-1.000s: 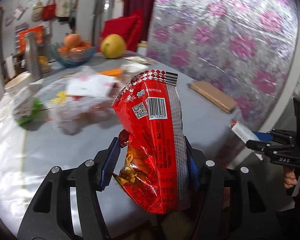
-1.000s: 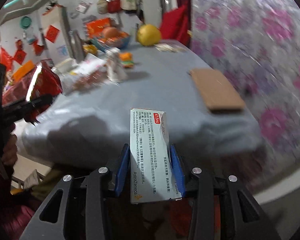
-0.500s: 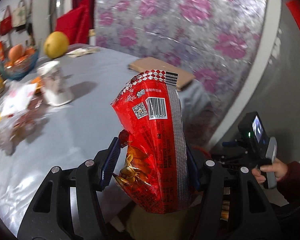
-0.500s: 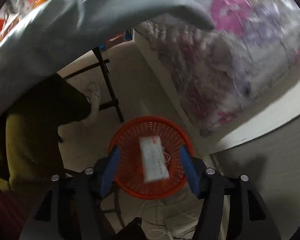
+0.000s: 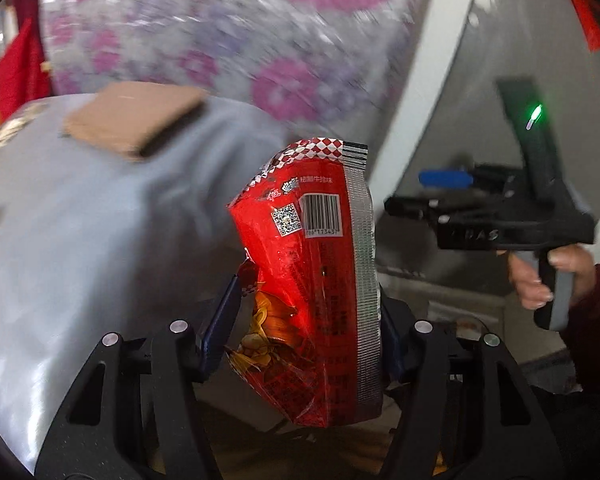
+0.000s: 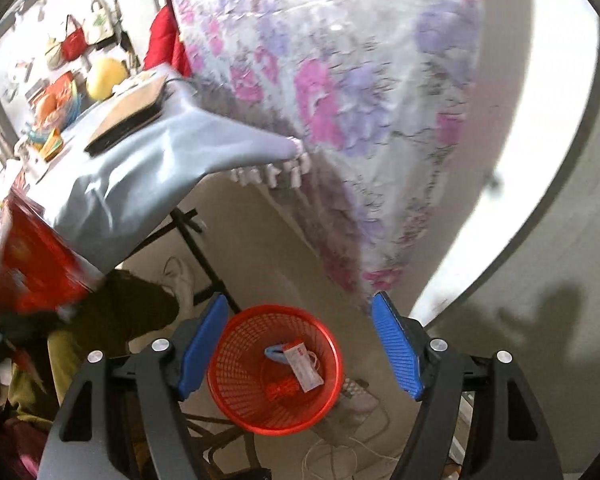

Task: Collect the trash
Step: 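Carry both items to the wastebasket and open the right then left gripper, then move both open grippers back over the table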

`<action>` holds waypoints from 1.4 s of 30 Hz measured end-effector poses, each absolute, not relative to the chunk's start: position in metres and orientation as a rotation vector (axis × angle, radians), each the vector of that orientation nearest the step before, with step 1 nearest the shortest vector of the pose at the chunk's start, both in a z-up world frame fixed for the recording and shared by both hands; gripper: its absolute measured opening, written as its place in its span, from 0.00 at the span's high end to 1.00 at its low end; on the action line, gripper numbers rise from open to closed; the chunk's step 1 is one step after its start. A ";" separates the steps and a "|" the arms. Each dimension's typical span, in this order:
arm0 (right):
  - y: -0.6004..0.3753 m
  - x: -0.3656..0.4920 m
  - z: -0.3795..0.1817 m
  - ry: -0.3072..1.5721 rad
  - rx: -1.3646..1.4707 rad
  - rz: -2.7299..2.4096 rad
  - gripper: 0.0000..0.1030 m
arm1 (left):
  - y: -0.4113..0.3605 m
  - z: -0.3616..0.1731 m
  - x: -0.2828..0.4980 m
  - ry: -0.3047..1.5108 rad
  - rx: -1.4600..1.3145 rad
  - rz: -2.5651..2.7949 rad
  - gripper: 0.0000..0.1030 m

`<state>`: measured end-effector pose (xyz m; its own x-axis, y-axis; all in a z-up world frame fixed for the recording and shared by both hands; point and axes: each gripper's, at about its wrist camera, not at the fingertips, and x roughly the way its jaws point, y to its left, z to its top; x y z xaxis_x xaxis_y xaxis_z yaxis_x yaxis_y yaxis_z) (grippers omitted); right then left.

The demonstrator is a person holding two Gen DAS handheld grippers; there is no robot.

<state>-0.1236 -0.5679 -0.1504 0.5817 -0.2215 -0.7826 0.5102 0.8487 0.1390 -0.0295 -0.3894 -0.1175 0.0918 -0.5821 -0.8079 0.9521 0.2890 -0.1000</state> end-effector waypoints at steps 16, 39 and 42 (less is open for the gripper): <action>-0.565 -0.129 -0.135 0.780 0.389 -0.399 0.28 | -0.413 -0.118 -0.022 0.869 0.515 -1.133 0.11; -0.465 -0.095 -0.075 0.703 0.222 -0.182 0.22 | -0.257 -0.067 0.031 0.769 0.289 -0.818 0.08; -0.448 -0.084 -0.073 0.707 0.211 -0.140 0.22 | -0.224 -0.064 0.039 0.758 0.261 -0.738 0.08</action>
<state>-0.0841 -0.4485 -0.0726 0.7525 -0.0565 -0.6562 0.1986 0.9694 0.1443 0.0394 -0.2241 -0.0645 0.4937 -0.5107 -0.7039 0.6899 0.7228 -0.0406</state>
